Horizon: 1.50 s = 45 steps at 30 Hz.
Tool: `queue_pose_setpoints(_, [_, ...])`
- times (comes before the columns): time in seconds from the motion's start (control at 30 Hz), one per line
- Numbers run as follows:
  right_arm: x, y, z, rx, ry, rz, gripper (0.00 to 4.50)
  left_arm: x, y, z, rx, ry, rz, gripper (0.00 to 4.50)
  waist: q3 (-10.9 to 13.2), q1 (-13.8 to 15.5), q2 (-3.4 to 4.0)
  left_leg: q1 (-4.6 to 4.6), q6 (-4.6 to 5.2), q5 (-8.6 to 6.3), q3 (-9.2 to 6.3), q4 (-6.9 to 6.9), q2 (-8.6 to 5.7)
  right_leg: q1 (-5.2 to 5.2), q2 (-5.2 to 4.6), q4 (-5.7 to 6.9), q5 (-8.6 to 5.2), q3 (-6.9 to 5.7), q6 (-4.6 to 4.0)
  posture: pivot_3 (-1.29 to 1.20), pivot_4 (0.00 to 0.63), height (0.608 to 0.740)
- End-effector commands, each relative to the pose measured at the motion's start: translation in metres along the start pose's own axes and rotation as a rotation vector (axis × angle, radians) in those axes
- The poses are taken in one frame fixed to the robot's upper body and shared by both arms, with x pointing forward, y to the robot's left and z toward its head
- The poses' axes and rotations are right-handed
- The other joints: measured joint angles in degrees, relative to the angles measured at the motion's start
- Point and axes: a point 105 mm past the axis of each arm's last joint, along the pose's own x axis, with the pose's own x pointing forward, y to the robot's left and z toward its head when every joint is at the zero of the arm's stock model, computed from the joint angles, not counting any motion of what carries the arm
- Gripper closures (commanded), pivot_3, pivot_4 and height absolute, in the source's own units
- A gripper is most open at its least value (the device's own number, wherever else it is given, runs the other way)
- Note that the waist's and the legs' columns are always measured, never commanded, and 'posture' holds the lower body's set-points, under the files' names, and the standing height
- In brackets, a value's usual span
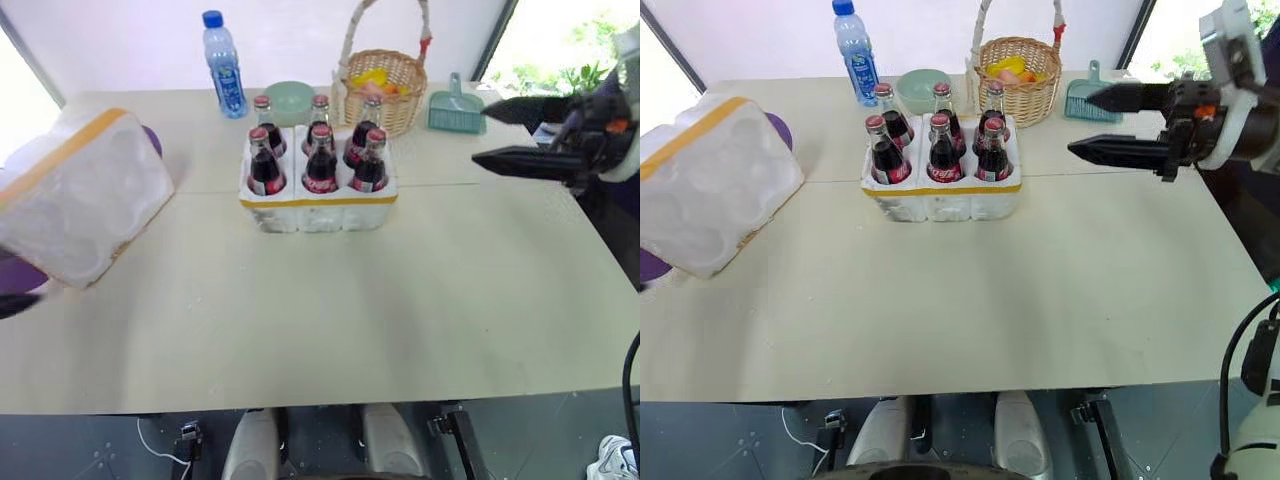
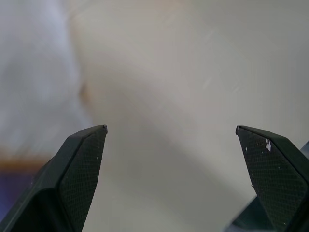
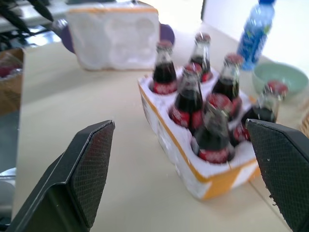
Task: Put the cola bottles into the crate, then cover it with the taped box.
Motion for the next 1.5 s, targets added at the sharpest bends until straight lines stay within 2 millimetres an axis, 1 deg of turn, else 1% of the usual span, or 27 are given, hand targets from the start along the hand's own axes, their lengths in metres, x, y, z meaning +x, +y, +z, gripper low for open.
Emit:
queue_pose_setpoints(0.03, [-0.002,0.004,0.016,-0.060,-0.036,0.013,0.06,-0.017,0.024,-0.010,0.033,0.062,0.070,0.00,-0.01,0.10,-0.02,0.07,0.00,0.00,0.04,-0.08,0.01,-0.04,-0.03,0.01,-0.05,-0.01,-0.09,0.00,0.150,0.740])
queue_pose_setpoints(0.1, [0.002,0.004,0.015,-0.058,-0.038,0.014,0.06,-0.015,0.036,-0.008,0.031,0.061,0.080,0.00,-0.03,0.34,-0.05,0.07,-0.01,0.00,0.06,-0.17,0.04,-0.29,-0.14,0.01,-0.08,-0.07,-0.14,0.00,0.150,0.740])
queue_pose_setpoints(0.17, [0.004,0.005,0.014,-0.056,-0.040,0.020,0.06,-0.012,0.042,-0.005,0.038,0.056,0.076,0.00,-0.04,0.37,-0.07,0.01,-0.02,-0.01,0.12,-0.18,0.04,-0.35,-0.24,0.01,-0.09,-0.11,-0.15,0.00,0.150,0.740])
queue_pose_setpoints(0.23, [0.005,0.007,0.014,-0.058,-0.041,0.025,0.06,-0.001,0.046,-0.004,0.042,0.055,0.067,0.00,-0.05,0.27,-0.09,-0.06,-0.02,-0.01,0.33,-0.18,0.05,-0.40,-0.45,0.05,-0.08,-0.11,-0.15,0.00,0.150,0.740])
queue_pose_setpoints(0.33, [0.005,0.010,0.016,-0.059,-0.047,0.028,0.06,0.021,0.051,-0.005,0.032,0.049,0.049,0.00,-0.05,0.13,-0.08,-0.25,0.00,0.00,0.68,-0.15,-0.19,-0.43,-0.65,0.14,-0.05,-0.12,-0.11,0.00,0.150,0.740])
queue_pose_setpoints(0.37, [0.005,0.011,0.017,-0.059,-0.047,0.025,0.06,0.028,0.052,-0.005,0.025,0.049,0.040,0.00,-0.05,0.15,-0.08,-0.32,0.02,0.00,0.73,-0.11,-0.22,-0.49,-0.63,0.15,-0.03,-0.14,-0.07,0.00,0.150,0.740])
queue_pose_setpoints(0.47, [0.002,0.012,0.018,-0.056,-0.047,0.008,0.06,0.047,0.056,-0.006,0.013,0.057,0.019,0.00,-0.04,0.19,-0.11,-0.42,0.05,0.01,0.75,-0.05,-0.19,-0.58,-0.50,0.20,0.27,-0.15,0.47,0.00,0.150,0.740])
queue_pose_setpoints(0.6, [-0.004,0.015,0.022,-0.061,-0.044,-0.016,0.06,0.067,0.060,-0.010,-0.024,0.089,0.009,0.00,-0.05,0.32,-0.16,-0.46,0.06,0.01,0.65,0.13,-0.06,-0.60,-0.30,0.40,0.34,-0.17,0.60,0.00,0.150,0.740])
queue_pose_setpoints(0.83, [-0.013,0.019,0.023,-0.069,-0.023,-0.064,0.06,0.091,0.061,-0.009,-0.033,0.102,-0.005,0.00,-0.07,0.43,-0.21,-0.48,0.07,-0.01,0.56,0.61,0.00,-0.60,-0.28,0.83,0.32,-0.16,0.59,0.00,0.150,0.740])
queue_pose_setpoints(0.97, [-0.015,0.024,0.020,-0.066,0.000,-0.058,0.06,0.098,0.059,-0.006,-0.044,0.088,-0.023,0.00,-0.07,0.61,-0.25,-0.53,0.07,-0.01,0.52,0.71,0.00,-0.61,-0.29,0.91,0.32,-0.17,0.59,0.00,0.150,0.740])
queue_pose_setpoints(1.0, [-0.016,0.025,0.019,-0.060,0.008,-0.058,0.00,0.099,0.058,-0.005,-0.049,0.081,-0.035,0.54,-0.06,0.63,-0.25,-0.55,0.08,-0.01,0.51,0.72,0.00,-0.63,-0.28,0.91,0.32,-0.17,0.59,0.00,0.150,0.740])
queue_pose_setpoints(1.03, [-0.016,0.026,0.018,-0.044,0.014,-0.055,0.00,0.099,0.057,-0.004,-0.050,0.079,-0.049,0.77,-0.06,0.63,-0.25,-0.58,0.07,-0.01,0.50,0.73,0.00,-0.64,-0.28,0.92,0.32,-0.17,0.59,0.00,0.150,0.740])
queue_pose_setpoints(1.07, [-0.017,0.027,0.017,-0.036,0.017,-0.049,0.00,0.100,0.056,-0.005,-0.047,0.083,-0.057,1.17,-0.06,0.63,-0.25,-0.58,0.08,-0.01,0.49,0.74,0.00,-0.64,-0.28,0.92,0.32,-0.17,0.59,0.00,0.150,0.740])
queue_pose_setpoints(1.13, [-0.018,0.029,0.018,-0.040,0.016,-0.043,0.00,0.100,0.056,-0.007,-0.046,0.092,-0.056,2.23,-0.06,0.63,-0.25,-0.58,0.08,-0.01,0.48,0.74,0.00,-0.65,-0.28,0.93,0.31,-0.17,0.58,0.00,0.150,0.740])
queue_pose_setpoints(1.17, [-0.018,0.029,0.019,-0.050,0.017,-0.046,0.00,0.100,0.056,-0.008,-0.040,0.099,-0.052,2.64,-0.06,0.63,-0.25,-0.59,0.08,-0.01,0.47,0.74,0.00,-0.65,-0.28,0.92,0.31,-0.18,0.58,0.00,0.150,0.740])
queue_pose_setpoints(1.2, [-0.018,0.029,0.019,-0.060,0.019,-0.049,0.00,0.100,0.057,-0.008,-0.034,0.102,-0.044,3.23,-0.06,0.62,-0.25,-0.59,0.08,-0.01,0.47,0.74,0.00,-0.65,-0.28,0.93,0.31,-0.17,0.58,0.00,0.150,0.740])
queue_pose_setpoints(1.23, [-0.018,0.029,0.018,-0.072,0.023,-0.052,0.00,0.099,0.058,-0.008,-0.029,0.100,-0.035,3.68,-0.06,0.62,-0.25,-0.58,0.08,-0.01,0.47,0.74,0.00,-0.65,-0.28,0.93,0.31,-0.18,0.58,0.00,0.150,0.740])
queue_pose_setpoints(1.3, [-0.017,0.027,0.016,-0.076,0.027,-0.056,0.00,0.098,0.061,-0.005,-0.018,0.076,-0.009,3.68,-0.06,0.63,-0.26,-0.59,0.08,-0.01,0.45,0.74,0.00,-0.65,-0.28,0.93,0.31,-0.19,0.58,0.00,0.150,0.740])
queue_pose_setpoints(1.4, [-0.016,0.026,0.013,-0.077,0.029,-0.060,0.00,0.093,0.070,0.007,0.028,0.009,0.071,3.68,-0.06,0.64,-0.27,-0.61,0.08,-0.01,0.44,0.76,0.00,-0.65,-0.28,0.93,0.31,-0.20,0.58,0.00,0.150,0.740])
queue_pose_setpoints(1.5, [-0.016,0.025,0.012,-0.078,0.028,-0.064,0.00,0.089,0.080,0.032,0.098,-0.105,0.171,3.68,-0.04,0.64,-0.29,-0.62,0.08,-0.01,0.42,0.78,0.01,-0.65,-0.28,0.95,0.31,-0.21,0.58,0.00,0.150,0.740])
